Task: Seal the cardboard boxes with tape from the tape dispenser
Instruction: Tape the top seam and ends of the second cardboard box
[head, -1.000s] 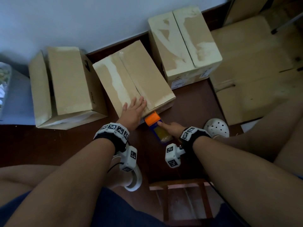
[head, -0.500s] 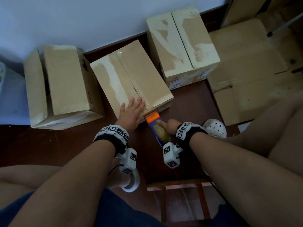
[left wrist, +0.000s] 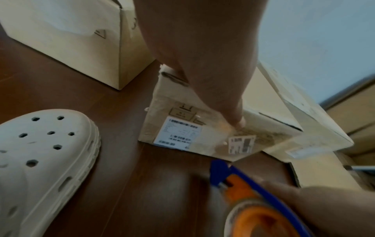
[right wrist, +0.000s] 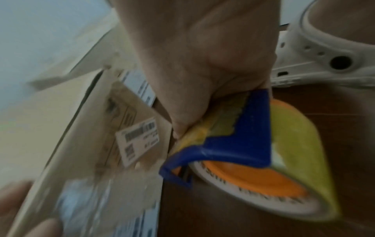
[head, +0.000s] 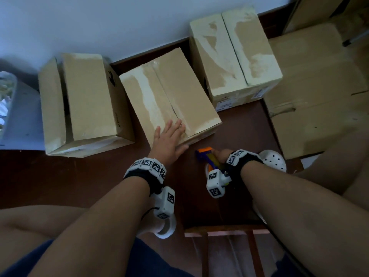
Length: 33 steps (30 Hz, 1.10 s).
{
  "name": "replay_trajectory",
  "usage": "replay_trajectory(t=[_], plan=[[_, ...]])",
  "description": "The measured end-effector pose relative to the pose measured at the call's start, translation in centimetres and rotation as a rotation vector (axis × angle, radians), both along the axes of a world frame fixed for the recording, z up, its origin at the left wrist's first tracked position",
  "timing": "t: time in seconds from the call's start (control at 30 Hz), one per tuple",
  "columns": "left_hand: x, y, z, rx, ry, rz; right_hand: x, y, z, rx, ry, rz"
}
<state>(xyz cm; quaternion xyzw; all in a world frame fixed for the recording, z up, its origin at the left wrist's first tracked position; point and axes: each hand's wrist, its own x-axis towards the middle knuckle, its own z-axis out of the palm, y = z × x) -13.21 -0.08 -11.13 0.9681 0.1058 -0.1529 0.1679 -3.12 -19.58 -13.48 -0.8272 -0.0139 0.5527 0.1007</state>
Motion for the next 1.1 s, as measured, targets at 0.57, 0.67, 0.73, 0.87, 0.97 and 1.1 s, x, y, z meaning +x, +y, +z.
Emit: replay_trajectory(t=[0.57, 0.67, 0.73, 0.87, 0.97, 1.1], plan=[[0.6, -1.4, -0.4, 0.259, -0.016, -0.058, 5.0, -1.8, 7.9, 0.287, -0.717, -0.471], [1.2, -0.8, -0.7, 0.281, 0.119, -0.157, 4.9, 0.9, 8.9, 0.406, -0.703, -0.161], [1.4, -1.0, -0.6, 0.264, 0.145, -0.128, 4.9, 2.5, 9.1, 0.380, -0.664, 0.078], [1.0, -1.5, 0.3, 0.234, 0.131, -0.122, 5.7, 4.3, 8.9, 0.254, -0.604, 0.399], [0.4, -1.7, 1.1, 0.153, 0.036, -0.143, 6.2, 5.1, 8.7, 0.211, -0.543, 0.395], [0.4, -1.8, 1.5, 0.034, 0.065, -0.196, 6.0, 5.7, 8.3, 0.160, -0.502, 0.375]])
